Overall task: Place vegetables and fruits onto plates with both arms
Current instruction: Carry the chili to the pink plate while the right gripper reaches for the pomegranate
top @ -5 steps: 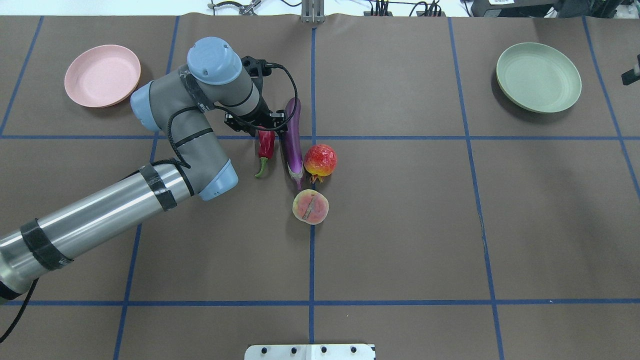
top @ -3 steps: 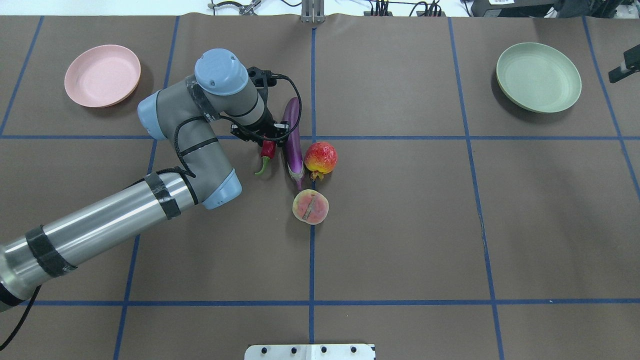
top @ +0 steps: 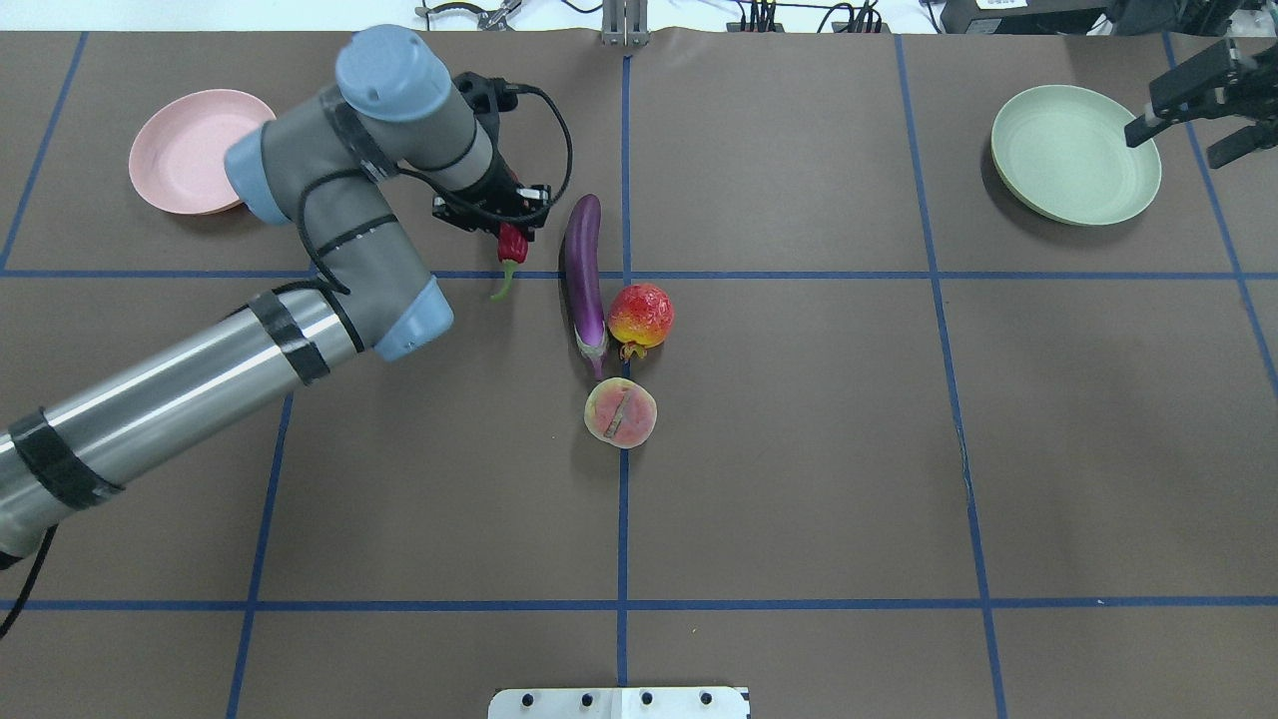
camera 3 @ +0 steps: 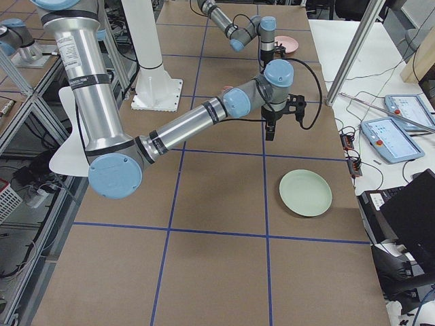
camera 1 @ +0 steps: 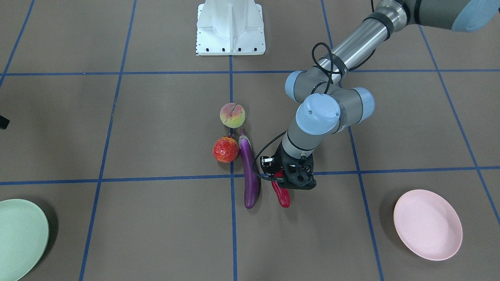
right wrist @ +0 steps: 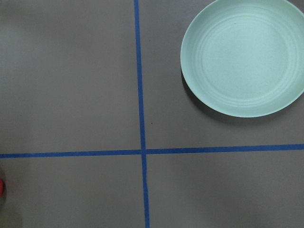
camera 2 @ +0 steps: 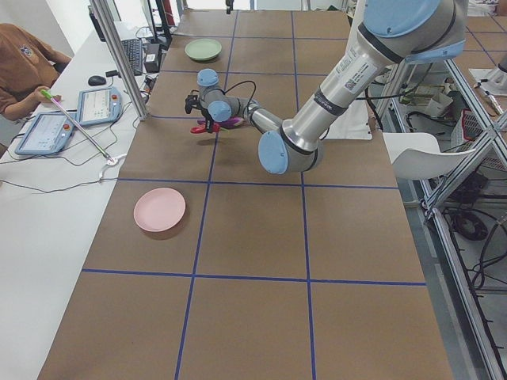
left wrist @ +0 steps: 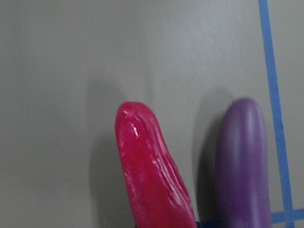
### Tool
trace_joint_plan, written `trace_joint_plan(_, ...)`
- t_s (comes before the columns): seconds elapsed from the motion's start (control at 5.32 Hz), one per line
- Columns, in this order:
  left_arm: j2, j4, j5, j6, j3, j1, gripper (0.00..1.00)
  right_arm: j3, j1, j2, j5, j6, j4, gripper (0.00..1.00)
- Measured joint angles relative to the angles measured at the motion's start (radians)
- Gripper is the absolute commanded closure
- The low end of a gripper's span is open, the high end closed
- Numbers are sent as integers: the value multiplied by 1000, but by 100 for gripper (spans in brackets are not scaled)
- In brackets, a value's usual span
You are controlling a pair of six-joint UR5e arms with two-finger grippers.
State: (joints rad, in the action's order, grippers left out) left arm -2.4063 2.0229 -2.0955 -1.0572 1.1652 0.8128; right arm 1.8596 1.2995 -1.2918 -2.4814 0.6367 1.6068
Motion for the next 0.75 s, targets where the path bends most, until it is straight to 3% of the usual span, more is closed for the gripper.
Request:
trace_joint_plan(0.38, 9, -18, -102, 79, -19, 174, 100, -11, -127, 110, 75, 152, 0, 1)
trace_joint_plan(0.75, 14, -90, -117, 282, -107, 309, 100, -79, -280, 262, 182, 357, 0, 1)
